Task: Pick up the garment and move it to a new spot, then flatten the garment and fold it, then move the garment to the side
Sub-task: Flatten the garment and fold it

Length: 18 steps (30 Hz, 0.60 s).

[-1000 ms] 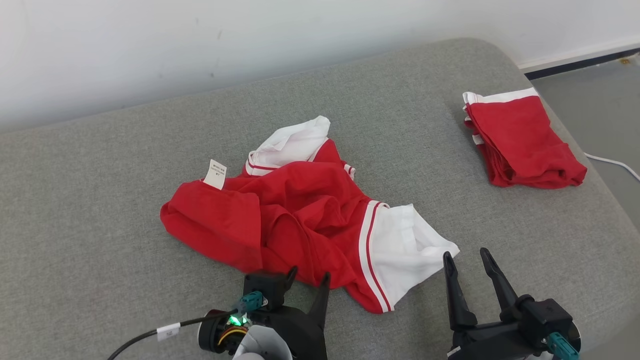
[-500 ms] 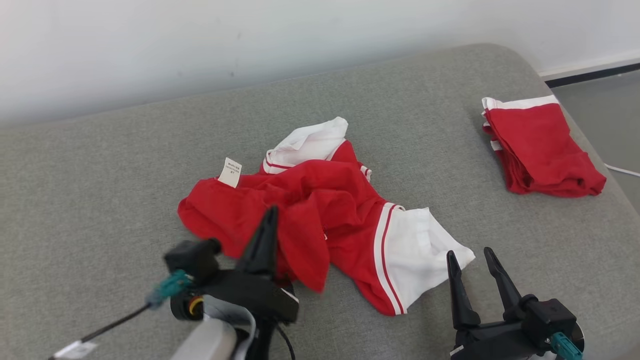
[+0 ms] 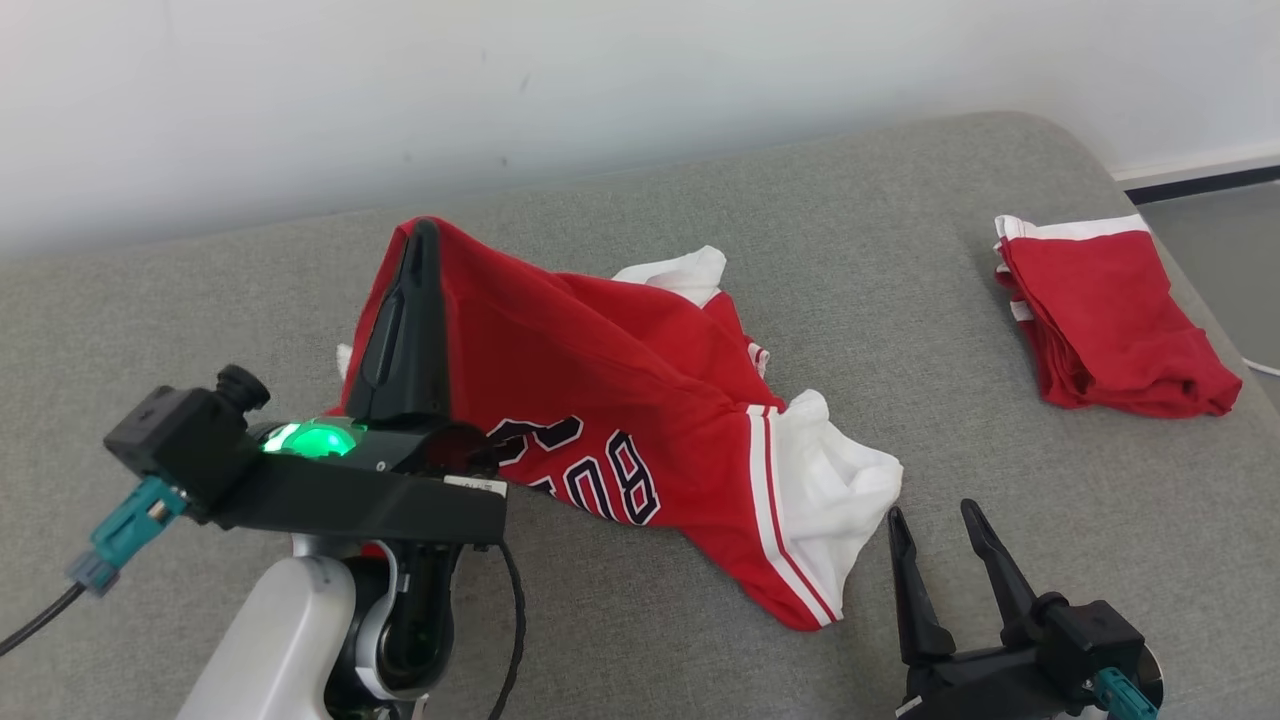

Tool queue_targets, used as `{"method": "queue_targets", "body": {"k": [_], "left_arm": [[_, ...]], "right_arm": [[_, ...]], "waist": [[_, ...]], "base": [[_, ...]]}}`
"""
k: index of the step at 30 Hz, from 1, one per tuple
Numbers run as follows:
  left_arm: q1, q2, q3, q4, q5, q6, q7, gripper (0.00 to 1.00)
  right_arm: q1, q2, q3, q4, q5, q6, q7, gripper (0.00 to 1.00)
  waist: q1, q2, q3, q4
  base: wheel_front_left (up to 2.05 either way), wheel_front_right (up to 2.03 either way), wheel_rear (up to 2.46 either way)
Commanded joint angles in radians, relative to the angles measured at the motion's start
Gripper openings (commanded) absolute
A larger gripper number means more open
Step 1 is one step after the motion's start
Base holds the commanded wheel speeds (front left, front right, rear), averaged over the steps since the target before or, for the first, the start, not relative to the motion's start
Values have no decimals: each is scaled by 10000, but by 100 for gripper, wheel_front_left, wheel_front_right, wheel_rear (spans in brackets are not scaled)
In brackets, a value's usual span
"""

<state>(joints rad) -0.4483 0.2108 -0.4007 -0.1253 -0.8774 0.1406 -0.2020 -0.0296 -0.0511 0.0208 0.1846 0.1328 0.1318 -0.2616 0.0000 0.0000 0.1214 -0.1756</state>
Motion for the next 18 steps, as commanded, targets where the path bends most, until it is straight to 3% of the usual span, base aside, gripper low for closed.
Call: {"method": "queue_targets", "body": {"k": [1,11,18], "left_arm": [[-106,3,-41,-63,37,-12,34,0],[-71,-88,-657,572,575,361,299,0],[920,660,128,49,371,929,285,0]], "right_arm": [[39,20,10,12,-33,-25,-47,100],[99,22,-64,-40,-103,-25,-47,100],[287,25,-262,-125,-177,-25,-47,100]], "waist": [[0,0,-21,-7],[0,0,-103,-117],[0,0,-61,225]], "base": [[0,0,0],[0,0,0],[0,0,0]]}}
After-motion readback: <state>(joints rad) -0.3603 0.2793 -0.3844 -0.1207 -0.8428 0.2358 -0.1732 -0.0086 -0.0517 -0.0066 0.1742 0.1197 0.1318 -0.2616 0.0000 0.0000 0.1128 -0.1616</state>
